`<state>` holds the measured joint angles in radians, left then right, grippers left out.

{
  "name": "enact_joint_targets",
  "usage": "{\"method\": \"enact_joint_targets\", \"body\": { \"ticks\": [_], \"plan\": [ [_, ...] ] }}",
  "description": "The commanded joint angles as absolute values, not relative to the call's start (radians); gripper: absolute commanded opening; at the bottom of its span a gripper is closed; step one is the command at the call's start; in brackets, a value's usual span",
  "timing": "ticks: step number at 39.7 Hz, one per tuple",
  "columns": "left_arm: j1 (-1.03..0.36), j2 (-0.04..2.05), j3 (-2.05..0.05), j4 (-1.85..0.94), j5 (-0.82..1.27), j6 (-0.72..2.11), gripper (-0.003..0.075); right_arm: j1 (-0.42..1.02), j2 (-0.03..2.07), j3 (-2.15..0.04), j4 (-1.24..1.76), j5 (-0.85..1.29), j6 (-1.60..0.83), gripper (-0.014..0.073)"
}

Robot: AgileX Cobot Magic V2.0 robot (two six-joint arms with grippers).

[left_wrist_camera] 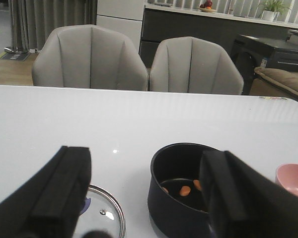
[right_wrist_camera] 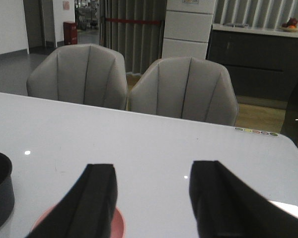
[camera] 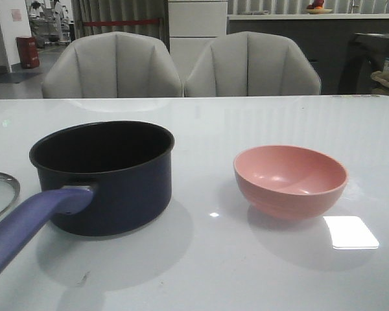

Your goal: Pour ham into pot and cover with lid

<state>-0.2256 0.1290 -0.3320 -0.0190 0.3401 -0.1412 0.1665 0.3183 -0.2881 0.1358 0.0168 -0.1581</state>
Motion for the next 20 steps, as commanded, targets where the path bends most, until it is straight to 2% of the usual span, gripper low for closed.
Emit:
{"method": "enact_joint_targets", "body": {
  "ticks": [1, 3, 7, 12, 14, 20],
  "plan": [
    [-0.234, 0.138, -0.36, -0.023, 0.259, -0.142, 0.0502, 0.16, 0.252, -0.239, 0.137, -0.066, -0.157, 0.045],
    [-0.234, 0.138, -0.36, -0.023, 0.259, -0.142, 0.0502, 0.16, 0.228, -0.209, 0.137, -0.063, -0.157, 0.0446],
    [-0.234, 0.138, -0.36, -0.023, 0.258, -0.142, 0.0502, 0.16, 0.208, -0.179, 0.137, -0.061, -0.157, 0.037],
    [-0.234, 0.138, -0.36, -0.023, 0.257, -0.142, 0.0502, 0.16, 0.208, -0.179, 0.137, -0.032, -0.157, 0.0168],
    [-0.234, 0.138, -0.36, -0.023, 0.257, -0.142, 0.0502, 0.16, 0.208, -0.179, 0.137, -0.019, -0.157, 0.0121],
    [-0.234, 0.138, -0.36, -0.023, 0.255, -0.142, 0.0503, 0.16, 0.208, -0.179, 0.137, -0.009, -0.157, 0.0137]
  ]
}}
